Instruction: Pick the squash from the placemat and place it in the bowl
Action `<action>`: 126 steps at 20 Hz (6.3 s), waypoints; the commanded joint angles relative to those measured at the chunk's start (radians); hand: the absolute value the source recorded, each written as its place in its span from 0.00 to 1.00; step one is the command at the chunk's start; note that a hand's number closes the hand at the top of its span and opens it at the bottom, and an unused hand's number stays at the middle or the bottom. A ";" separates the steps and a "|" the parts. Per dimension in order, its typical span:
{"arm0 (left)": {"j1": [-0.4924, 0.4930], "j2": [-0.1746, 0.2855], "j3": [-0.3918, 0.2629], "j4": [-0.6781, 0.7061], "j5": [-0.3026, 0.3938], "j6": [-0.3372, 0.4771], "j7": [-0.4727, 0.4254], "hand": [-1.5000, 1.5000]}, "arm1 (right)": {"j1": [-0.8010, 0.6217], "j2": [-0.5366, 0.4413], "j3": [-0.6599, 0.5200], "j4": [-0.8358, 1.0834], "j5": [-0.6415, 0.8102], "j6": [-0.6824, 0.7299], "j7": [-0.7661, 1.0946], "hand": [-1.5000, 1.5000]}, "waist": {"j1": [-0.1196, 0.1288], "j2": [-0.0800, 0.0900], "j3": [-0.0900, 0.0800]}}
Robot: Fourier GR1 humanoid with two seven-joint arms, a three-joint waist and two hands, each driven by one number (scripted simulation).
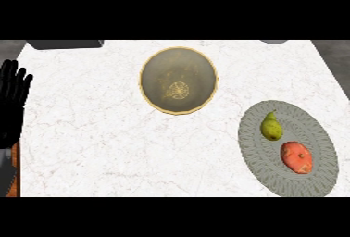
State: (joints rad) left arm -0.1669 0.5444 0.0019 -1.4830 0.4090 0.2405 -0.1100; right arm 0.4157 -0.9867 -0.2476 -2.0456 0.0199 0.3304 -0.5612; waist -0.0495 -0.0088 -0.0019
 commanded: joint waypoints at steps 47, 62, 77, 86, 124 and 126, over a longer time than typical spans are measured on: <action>-0.080 -0.176 0.114 -0.013 -0.195 -0.115 0.092 0.50 | -0.327 0.285 0.199 0.489 0.857 0.110 -0.146 0.00 | 0.048 0.008 0.002; -0.056 -0.226 0.159 0.006 -0.223 -0.184 0.057 0.50 | -0.413 0.403 0.238 0.691 1.026 0.027 -0.147 0.00 | 0.050 0.009 0.002; -0.112 -0.213 0.202 0.041 -0.249 -0.201 0.082 0.50 | -0.512 0.474 0.199 0.933 1.083 -0.208 -0.295 1.00 | 0.051 0.010 0.002; -0.095 -0.220 0.184 -0.016 -0.250 -0.223 0.106 0.50 | -0.775 0.366 0.061 1.103 1.075 -0.084 -0.182 1.00 | 0.087 0.017 0.004; -0.126 -0.232 0.211 0.054 -0.281 -0.195 0.079 0.50 | -1.672 0.372 -0.126 1.503 0.793 0.303 -0.018 1.00 | 0.044 0.004 0.001; -0.080 -0.236 0.219 0.036 -0.275 -0.208 0.049 0.50 | -1.694 0.410 -0.099 1.475 0.794 0.319 0.040 1.00 | 0.049 0.003 0.001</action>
State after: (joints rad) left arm -0.2616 0.3181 0.2144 -1.4569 0.1417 0.0258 -0.0301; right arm -1.2506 -0.6399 -0.3712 -0.5268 0.8344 0.5589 -0.5546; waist 0.0035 -0.0058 -0.0016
